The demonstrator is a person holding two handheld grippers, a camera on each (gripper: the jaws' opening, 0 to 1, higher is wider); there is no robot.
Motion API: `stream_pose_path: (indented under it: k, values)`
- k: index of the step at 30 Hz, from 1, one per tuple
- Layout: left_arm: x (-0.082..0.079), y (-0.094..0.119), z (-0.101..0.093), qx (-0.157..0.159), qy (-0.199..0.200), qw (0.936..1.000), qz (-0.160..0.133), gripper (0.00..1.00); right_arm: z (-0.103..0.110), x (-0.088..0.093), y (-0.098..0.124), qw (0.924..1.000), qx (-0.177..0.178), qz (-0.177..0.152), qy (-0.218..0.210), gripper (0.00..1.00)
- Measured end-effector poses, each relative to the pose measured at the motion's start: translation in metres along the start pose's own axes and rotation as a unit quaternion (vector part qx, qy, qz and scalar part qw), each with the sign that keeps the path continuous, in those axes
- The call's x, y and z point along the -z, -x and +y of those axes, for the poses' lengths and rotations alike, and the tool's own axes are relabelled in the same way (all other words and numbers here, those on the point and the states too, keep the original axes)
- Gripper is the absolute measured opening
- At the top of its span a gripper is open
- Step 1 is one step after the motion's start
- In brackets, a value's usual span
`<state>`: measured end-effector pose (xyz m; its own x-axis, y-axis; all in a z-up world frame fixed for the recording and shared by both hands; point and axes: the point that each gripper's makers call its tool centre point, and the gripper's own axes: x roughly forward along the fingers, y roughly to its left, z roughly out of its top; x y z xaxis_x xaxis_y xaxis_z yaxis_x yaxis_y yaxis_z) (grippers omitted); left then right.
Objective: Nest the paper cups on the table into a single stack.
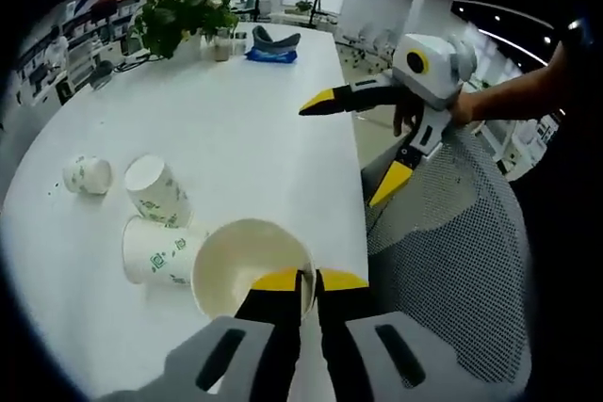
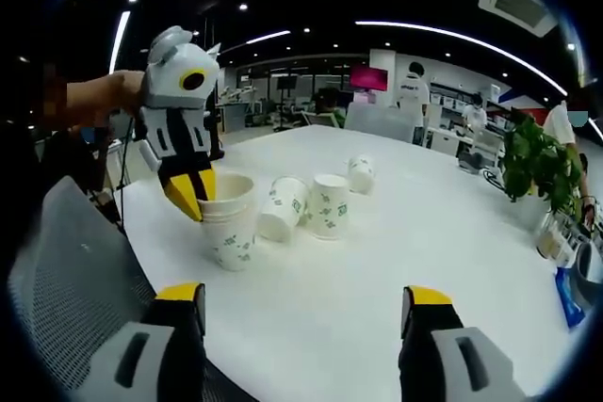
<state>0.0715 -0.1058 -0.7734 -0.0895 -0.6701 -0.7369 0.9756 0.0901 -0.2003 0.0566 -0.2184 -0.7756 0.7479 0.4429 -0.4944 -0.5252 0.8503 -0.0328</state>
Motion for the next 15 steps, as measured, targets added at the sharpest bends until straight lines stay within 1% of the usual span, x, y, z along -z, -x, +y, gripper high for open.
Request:
stream_pose_path:
  k: [4, 9, 15]
  values:
    - [0.0043, -0.0045, 0.0016, 0.002, 0.0, 1.0, 0.003, 0.03, -0.0002, 0.0007, -0.0004, 1.0, -0.001, 0.001, 0.001, 0.87]
    - [0.0052, -0.0074, 0.0017, 0.004, 0.002, 1.0, 0.003, 0.04, -0.0001, 0.0006, -0.0005, 1.0, 0.0, 0.001, 0.001, 0.86]
    - [0.0062, -0.0085, 0.0009, 0.002, -0.008, 0.9999, 0.009, 0.04, -0.0015, 0.0015, -0.0005, 1.0, 0.001, 0.001, 0.001, 0.86]
